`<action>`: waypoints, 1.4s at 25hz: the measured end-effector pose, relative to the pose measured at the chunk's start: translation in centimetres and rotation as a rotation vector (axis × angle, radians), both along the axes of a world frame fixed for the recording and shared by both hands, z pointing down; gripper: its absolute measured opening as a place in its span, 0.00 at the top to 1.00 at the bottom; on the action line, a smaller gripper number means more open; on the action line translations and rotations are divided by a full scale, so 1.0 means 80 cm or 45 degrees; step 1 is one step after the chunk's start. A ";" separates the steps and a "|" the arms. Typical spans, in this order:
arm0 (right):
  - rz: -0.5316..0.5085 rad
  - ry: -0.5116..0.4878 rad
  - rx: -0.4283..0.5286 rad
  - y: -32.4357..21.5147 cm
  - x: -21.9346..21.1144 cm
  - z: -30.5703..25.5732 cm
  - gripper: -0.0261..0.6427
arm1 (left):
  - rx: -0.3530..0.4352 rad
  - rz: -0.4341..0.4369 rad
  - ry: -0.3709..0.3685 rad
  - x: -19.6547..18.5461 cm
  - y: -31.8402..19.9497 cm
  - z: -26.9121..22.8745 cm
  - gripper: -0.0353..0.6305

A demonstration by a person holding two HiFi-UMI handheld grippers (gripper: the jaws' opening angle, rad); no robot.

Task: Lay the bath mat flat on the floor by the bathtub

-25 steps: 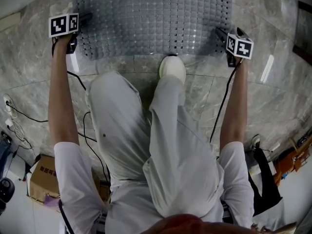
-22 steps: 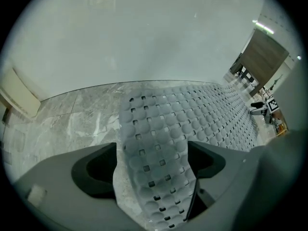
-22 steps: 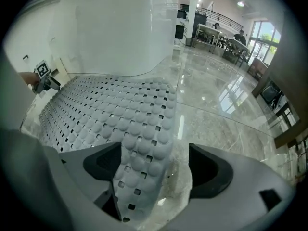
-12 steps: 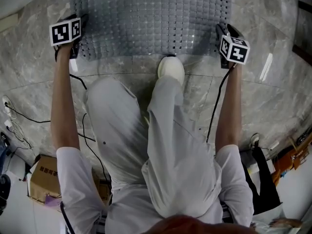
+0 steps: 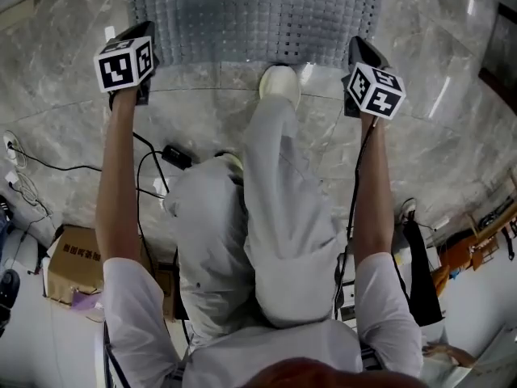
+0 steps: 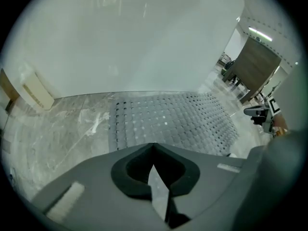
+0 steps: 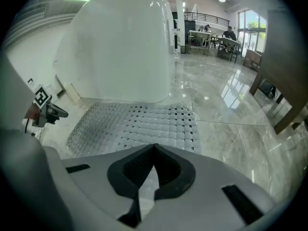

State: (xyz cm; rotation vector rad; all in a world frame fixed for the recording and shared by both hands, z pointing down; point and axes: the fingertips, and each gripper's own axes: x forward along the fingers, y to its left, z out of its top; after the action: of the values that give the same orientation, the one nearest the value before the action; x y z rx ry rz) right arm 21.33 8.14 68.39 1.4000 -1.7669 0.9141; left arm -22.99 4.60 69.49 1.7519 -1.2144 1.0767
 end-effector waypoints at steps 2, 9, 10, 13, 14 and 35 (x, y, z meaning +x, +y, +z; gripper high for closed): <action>0.062 -0.070 -0.019 0.018 -0.010 -0.047 0.96 | -0.028 0.030 0.020 0.013 0.026 -0.047 0.95; 0.087 -0.115 -0.003 0.055 -0.040 -0.302 0.96 | -0.032 -0.019 0.162 0.033 0.092 -0.304 0.95; 0.083 -0.117 0.005 0.064 -0.048 -0.349 0.96 | -0.021 -0.033 0.185 0.032 0.101 -0.352 0.95; 0.100 -0.176 0.039 0.093 -0.081 -0.487 0.96 | 0.048 -0.062 0.253 0.029 0.120 -0.497 0.95; 0.104 -0.205 0.064 0.098 -0.095 -0.532 0.96 | 0.092 -0.073 0.275 0.026 0.120 -0.544 0.95; -0.342 -0.271 1.303 0.233 -0.331 -1.252 0.96 | 1.207 0.011 0.500 0.029 0.288 -1.212 0.95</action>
State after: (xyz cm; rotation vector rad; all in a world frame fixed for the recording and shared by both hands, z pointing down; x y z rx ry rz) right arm -5.12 26.78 -31.80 1.5887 -2.6845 -0.0597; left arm -20.66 27.65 -27.48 2.4907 -1.5686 0.0715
